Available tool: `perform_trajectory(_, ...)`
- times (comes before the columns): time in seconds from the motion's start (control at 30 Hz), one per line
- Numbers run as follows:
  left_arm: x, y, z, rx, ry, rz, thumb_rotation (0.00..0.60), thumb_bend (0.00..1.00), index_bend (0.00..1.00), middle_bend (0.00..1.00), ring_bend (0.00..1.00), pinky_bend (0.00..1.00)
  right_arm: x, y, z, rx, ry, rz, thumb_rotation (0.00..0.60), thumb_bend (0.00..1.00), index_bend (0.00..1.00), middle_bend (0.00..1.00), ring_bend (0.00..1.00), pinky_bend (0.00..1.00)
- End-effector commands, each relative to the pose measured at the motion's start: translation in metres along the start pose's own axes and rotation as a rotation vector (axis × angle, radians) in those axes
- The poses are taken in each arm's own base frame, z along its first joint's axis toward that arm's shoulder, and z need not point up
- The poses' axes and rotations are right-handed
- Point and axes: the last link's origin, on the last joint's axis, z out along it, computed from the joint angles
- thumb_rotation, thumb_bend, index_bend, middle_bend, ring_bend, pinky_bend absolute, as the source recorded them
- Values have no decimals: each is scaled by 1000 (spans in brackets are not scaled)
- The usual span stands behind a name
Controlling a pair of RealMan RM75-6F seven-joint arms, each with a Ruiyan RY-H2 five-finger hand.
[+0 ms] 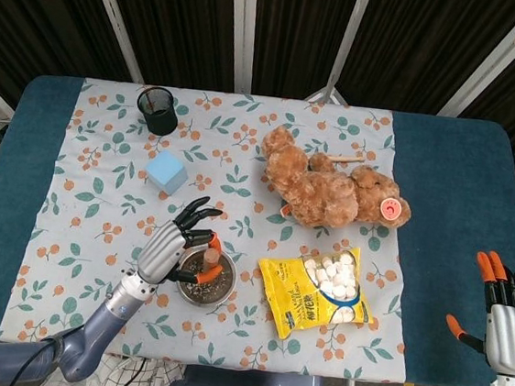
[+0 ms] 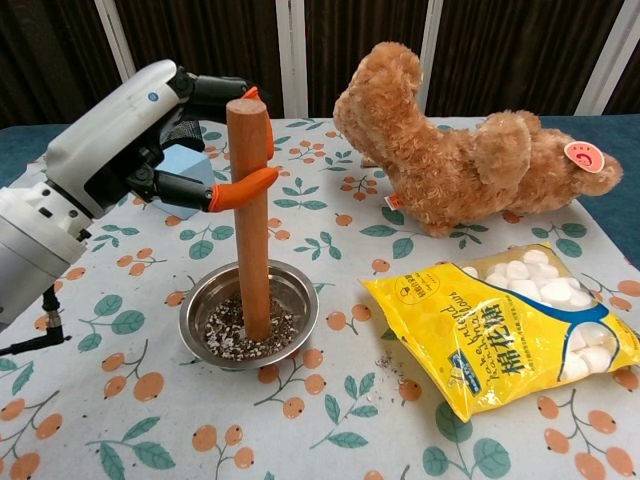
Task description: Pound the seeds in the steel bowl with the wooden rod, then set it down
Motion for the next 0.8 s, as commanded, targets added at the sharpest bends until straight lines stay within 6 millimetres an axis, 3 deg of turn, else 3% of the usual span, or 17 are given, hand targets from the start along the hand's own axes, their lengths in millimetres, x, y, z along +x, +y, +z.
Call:
perform_trajectory(0.03, 0, 0, 0, 1, 0, 1, 600, 916, 598, 627, 169, 52, 0, 0, 0, 0, 0, 0, 600, 231, 0, 0, 0, 0)
perform_trajectory(0.47, 12, 15, 16, -49, 47, -14, 600, 916, 598, 627, 170, 52, 0, 0, 0, -2, 1, 4, 600, 231, 0, 0, 0, 0)
perform_trajectory(0.8, 51, 31, 37, -122, 76, 112, 600, 916, 598, 626, 170, 52, 0, 0, 1, -1, 3, 4, 600, 231, 0, 0, 0, 0)
